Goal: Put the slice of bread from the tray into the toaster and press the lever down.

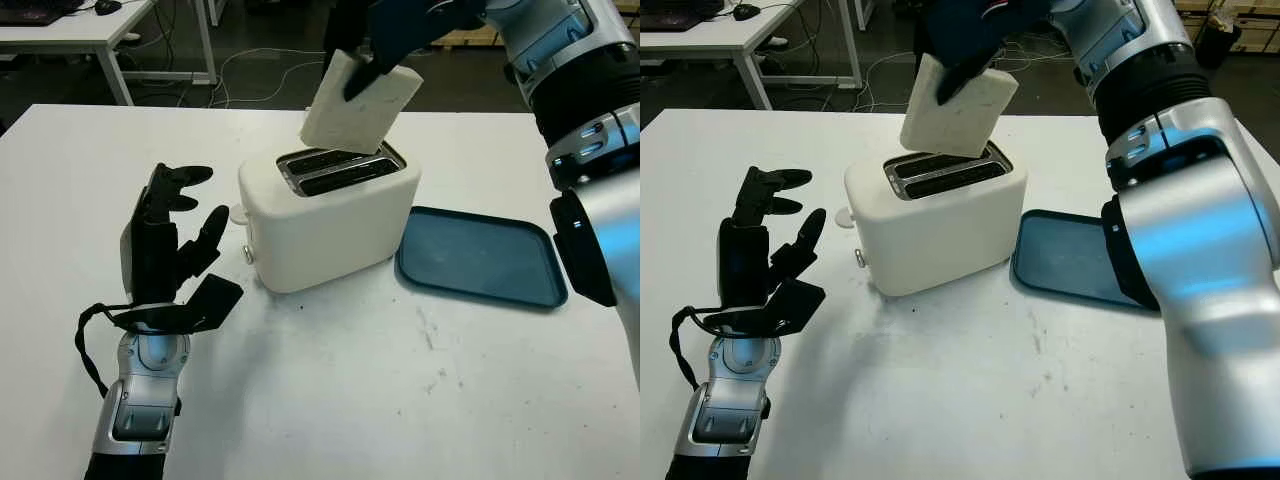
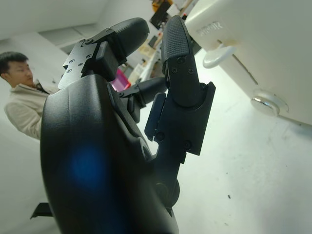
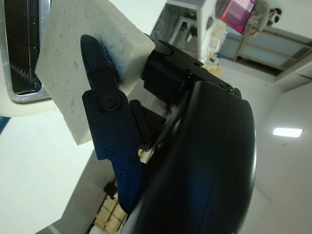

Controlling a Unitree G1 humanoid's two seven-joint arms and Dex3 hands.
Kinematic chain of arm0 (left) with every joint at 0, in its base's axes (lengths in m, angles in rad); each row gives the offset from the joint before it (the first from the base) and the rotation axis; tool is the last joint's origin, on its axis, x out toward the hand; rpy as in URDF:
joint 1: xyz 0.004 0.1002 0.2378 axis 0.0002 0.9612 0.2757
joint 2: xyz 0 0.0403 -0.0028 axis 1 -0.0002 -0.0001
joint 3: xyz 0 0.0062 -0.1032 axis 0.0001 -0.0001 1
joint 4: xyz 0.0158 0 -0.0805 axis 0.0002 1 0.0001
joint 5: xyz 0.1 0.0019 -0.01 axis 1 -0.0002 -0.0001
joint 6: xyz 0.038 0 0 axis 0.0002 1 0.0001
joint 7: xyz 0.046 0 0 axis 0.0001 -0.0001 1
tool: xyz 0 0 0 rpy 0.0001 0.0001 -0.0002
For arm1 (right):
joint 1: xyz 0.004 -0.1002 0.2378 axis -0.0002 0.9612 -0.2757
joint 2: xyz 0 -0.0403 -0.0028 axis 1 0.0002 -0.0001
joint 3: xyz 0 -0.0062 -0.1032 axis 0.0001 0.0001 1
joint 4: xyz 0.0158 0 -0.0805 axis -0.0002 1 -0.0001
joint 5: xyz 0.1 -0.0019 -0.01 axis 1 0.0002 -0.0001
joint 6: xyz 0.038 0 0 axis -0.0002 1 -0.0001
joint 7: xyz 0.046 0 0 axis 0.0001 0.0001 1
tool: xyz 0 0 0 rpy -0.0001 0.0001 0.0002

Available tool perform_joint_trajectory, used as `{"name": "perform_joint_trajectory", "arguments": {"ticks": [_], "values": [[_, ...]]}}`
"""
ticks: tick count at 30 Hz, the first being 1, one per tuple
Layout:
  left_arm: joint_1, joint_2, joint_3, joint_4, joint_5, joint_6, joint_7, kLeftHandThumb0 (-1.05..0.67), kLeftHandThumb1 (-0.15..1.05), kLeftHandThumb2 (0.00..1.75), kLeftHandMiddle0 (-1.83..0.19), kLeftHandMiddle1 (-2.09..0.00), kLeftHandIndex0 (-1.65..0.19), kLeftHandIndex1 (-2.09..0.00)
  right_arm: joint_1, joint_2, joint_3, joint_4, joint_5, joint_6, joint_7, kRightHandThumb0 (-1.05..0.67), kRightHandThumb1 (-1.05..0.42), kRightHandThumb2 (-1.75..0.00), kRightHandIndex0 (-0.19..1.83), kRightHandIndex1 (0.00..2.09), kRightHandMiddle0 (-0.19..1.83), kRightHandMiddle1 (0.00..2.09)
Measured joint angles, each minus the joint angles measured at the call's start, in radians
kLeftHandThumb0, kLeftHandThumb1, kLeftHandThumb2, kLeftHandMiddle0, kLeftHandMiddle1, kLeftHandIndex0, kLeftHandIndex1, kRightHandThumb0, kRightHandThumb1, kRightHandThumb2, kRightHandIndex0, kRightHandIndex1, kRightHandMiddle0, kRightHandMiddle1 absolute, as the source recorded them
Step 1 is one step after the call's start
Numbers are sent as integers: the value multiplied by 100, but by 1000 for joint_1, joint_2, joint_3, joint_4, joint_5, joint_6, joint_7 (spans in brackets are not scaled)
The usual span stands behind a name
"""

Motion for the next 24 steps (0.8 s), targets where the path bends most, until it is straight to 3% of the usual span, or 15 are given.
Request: {"name": "perform_joint_trajectory", "arguments": {"ticks": [19,24], "values": [[0,-3,-1,0,0,0,2,-58,92,49,-24,-141,-22,-108,36,0,-5,-20,38,36,107,-51,-84,-1,146,17,132,3],[0,-3,-1,0,-2,0,3,-57,92,48,-23,-141,-21,-108,59,5,20,-12,24,49,105,-45,-85,0,140,15,129,1]]}}
